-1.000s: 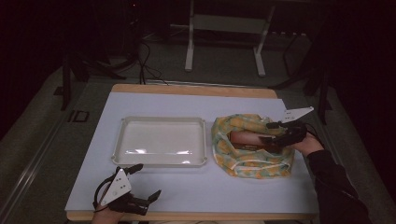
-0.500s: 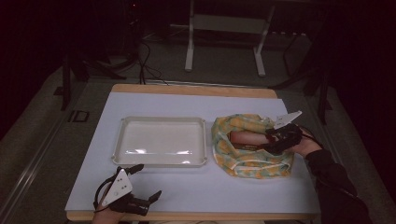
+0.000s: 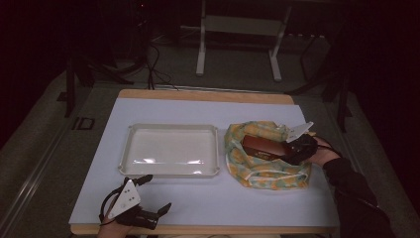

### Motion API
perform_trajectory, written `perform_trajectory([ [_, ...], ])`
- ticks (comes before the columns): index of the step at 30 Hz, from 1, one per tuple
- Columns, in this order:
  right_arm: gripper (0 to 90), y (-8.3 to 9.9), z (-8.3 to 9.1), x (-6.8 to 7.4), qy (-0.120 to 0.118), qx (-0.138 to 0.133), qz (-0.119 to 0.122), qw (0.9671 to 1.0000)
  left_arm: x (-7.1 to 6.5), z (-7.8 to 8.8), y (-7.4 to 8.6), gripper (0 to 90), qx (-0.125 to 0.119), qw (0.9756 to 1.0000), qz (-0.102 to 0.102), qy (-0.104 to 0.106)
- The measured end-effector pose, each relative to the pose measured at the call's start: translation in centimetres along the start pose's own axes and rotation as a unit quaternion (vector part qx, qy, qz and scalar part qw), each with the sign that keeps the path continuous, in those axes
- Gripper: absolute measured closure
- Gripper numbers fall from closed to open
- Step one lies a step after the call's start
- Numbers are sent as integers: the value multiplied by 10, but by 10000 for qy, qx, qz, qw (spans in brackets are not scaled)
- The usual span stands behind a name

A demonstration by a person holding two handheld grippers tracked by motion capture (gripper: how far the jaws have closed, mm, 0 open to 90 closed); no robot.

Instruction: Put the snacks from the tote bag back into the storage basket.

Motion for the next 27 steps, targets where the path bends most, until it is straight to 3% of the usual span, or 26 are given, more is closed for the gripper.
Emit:
perform_trajectory([
  [7, 423, 2, 8, -1, -183, -171, 38, 9997, 0, 0, 0, 0, 4, 10000, 11, -1],
  [14, 427, 2, 17, -1, -287, -163, 49, 9994, 0, -1, 0, 0, 8, 10000, 1, 21],
  [27, 428, -5, 38, 0, -237, -280, 166, 9992, -1, -1, 1, 0, 26, 10000, -23, 93],
])
Point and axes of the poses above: each handheld gripper's, and its own axes: z roughly backward along the jaws, y roughly out of its underside, x roughly to its left, the point moved 1 cm from there along -z, roughly forward along the jaws, and after that the axes turned 10 degrees about -z, right-handed, at the moved point
